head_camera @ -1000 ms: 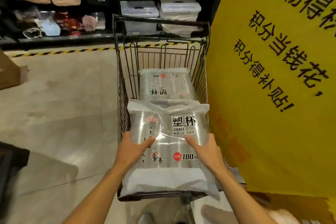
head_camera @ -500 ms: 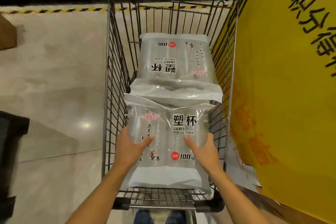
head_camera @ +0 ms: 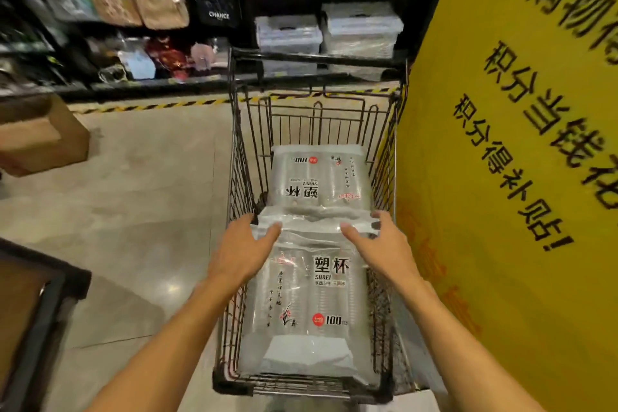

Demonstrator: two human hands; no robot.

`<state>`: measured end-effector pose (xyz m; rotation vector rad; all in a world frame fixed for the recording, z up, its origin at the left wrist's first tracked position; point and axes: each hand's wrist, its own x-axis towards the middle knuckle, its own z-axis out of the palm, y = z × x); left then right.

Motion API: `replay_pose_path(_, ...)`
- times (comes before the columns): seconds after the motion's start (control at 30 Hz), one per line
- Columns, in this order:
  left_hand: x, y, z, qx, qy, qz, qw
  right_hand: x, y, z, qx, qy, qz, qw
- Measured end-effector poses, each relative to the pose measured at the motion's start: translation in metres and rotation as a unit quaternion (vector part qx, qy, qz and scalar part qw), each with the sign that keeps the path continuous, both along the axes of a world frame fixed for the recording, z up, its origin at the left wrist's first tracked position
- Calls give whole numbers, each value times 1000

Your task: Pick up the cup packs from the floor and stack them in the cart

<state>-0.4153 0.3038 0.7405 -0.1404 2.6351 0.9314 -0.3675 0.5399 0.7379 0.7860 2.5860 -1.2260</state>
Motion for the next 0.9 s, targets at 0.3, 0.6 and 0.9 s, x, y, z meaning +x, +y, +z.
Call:
replay_pose_path(0.3, -24, -2, 174, -167, 173, -110, 964, -3, 17, 181, 261, 87, 127, 953)
replay_pose_path(0.6, -30, 73, 260, -189, 274, -313, 890, 94, 64, 273, 359, 66, -14, 931)
replay_pose_path(0.9, 89, 195, 255, -102, 286, -595, 744, 334, 36, 267, 346, -61, -345, 870)
